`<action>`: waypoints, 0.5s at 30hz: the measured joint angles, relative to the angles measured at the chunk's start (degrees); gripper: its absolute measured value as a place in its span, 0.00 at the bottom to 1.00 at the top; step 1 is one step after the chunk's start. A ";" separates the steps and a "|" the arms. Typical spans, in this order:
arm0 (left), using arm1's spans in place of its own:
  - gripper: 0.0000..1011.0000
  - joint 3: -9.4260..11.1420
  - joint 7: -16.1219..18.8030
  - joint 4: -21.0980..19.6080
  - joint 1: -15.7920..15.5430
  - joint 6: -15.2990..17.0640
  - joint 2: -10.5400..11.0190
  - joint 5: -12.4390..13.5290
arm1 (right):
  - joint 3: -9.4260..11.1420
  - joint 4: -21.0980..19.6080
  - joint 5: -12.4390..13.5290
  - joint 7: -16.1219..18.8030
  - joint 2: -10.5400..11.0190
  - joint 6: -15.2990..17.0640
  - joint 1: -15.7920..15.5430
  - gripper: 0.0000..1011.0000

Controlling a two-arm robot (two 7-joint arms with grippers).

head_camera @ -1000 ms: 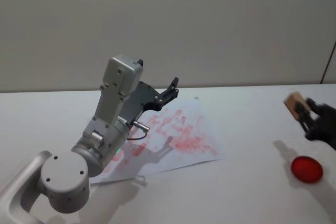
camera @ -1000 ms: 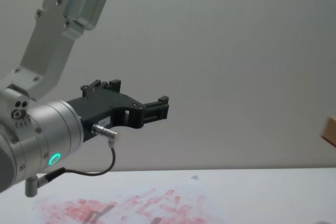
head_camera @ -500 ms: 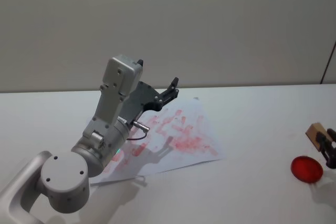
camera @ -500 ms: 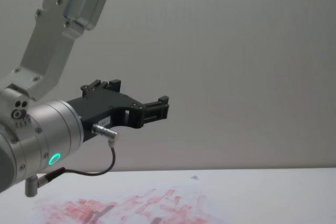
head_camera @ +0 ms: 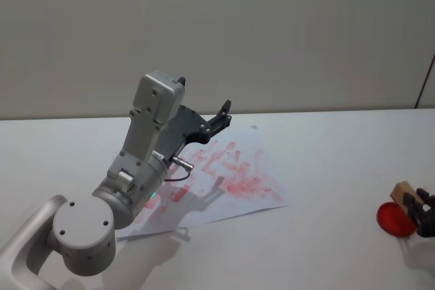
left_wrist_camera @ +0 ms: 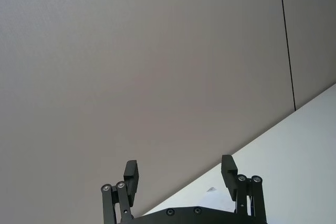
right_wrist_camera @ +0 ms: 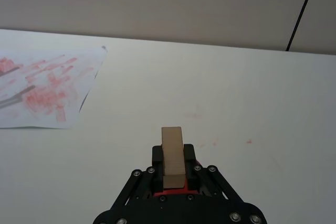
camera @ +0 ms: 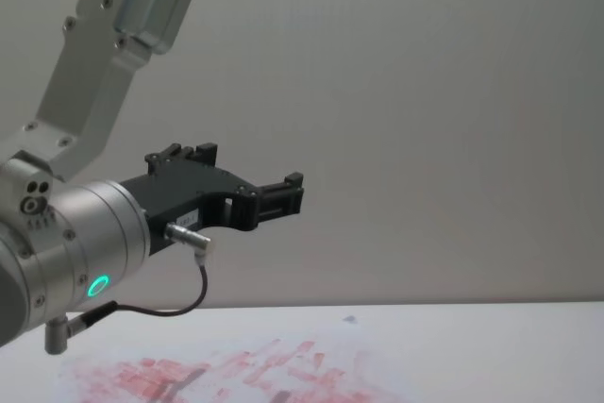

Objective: Use the one hand to pick up the stamp and affix it onto the A4 paper.

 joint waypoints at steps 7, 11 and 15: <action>0.99 0.00 0.00 0.00 0.00 0.00 0.00 0.00 | -0.49 0.86 -0.87 0.44 -0.30 1.21 0.24 0.21; 0.99 0.00 0.00 0.00 0.00 0.00 0.00 0.00 | -0.75 1.32 -1.47 0.68 -0.54 1.74 0.51 0.21; 0.99 0.00 0.00 0.00 0.00 0.00 0.00 0.00 | -1.00 1.83 -2.24 0.79 -0.79 2.11 0.83 0.21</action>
